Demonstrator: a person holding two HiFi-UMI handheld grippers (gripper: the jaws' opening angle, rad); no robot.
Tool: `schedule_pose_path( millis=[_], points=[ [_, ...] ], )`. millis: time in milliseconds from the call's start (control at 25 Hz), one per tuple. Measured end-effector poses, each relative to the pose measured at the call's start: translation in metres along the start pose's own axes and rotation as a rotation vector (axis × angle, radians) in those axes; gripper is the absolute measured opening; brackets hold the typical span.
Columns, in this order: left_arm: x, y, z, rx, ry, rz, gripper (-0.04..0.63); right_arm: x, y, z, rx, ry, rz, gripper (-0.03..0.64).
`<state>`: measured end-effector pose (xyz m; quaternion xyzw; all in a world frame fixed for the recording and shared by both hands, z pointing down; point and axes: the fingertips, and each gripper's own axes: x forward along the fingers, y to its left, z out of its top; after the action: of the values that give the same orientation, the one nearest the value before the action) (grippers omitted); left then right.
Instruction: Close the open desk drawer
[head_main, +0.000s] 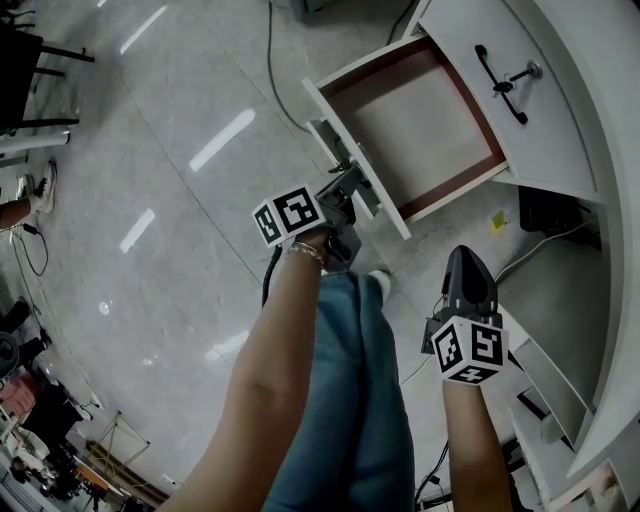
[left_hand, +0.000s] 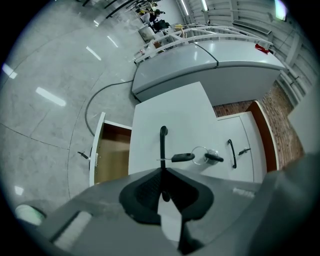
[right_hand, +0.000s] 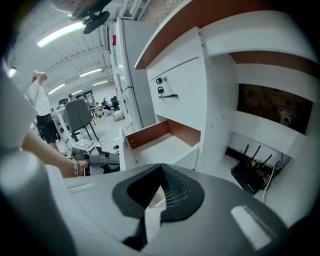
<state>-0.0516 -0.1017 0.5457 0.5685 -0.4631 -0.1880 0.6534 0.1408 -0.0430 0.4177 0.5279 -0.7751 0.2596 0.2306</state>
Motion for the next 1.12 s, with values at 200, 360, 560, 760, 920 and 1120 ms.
schedule_pose_path(
  millis=[200,360,560,760,920,1120],
  points=[
    [0.0,-0.009,-0.002,0.016,0.026,0.028,0.015,-0.009,0.005,0.006,0.008,0.009,0.005,-0.002],
    [-0.001,-0.008,-0.002,0.01,0.033,0.034,0.015,-0.014,0.012,0.009,0.001,0.008,0.019,-0.003],
    [0.0,-0.004,-0.001,0.003,0.028,0.02,0.015,-0.014,0.013,0.002,0.003,0.009,0.018,-0.003],
    [0.001,-0.006,0.0,0.01,0.039,0.017,0.015,-0.013,0.023,-0.006,-0.008,0.018,0.04,-0.002],
    [0.006,-0.01,-0.002,0.022,0.06,0.027,0.017,-0.011,0.03,-0.007,-0.014,0.014,0.057,-0.003],
    [0.017,-0.016,-0.006,0.044,0.094,0.033,0.02,-0.011,0.031,-0.002,-0.016,0.004,0.057,-0.002]
  ],
)
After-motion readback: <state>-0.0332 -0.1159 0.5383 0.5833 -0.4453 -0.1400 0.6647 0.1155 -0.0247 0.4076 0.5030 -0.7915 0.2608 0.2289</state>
